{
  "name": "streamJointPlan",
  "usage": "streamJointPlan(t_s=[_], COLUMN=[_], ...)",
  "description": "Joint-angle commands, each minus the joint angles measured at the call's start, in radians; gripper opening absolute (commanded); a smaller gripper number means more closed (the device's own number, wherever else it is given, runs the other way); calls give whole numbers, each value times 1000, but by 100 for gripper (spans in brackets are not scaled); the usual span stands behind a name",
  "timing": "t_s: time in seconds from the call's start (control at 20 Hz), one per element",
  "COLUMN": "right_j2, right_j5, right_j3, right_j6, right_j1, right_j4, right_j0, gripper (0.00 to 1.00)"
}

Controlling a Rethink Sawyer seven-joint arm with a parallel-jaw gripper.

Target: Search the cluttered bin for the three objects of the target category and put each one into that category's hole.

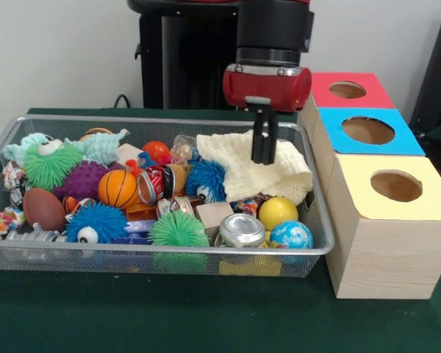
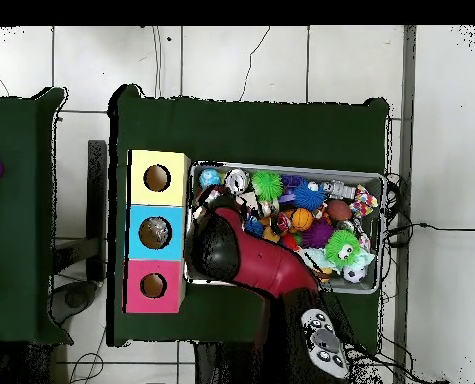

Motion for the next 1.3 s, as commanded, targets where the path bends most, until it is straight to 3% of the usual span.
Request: streamJointPlan(t_s=[0.05,0.35,0.55,0.85,1.3], right_j2=[124,222,256,220,163], right_j5=[121,52,-7,-108,-223], right_j3=[43,166,215,246,286], right_j6=[-24,-1,38,127,174], right_j1=[-62,-83,-72,-44,-11], right_j4=[-132,-280,-364,-409,-427], right_j0=[-180,-352,-420,-390,-334], gripper=[0,0,0,0,0])
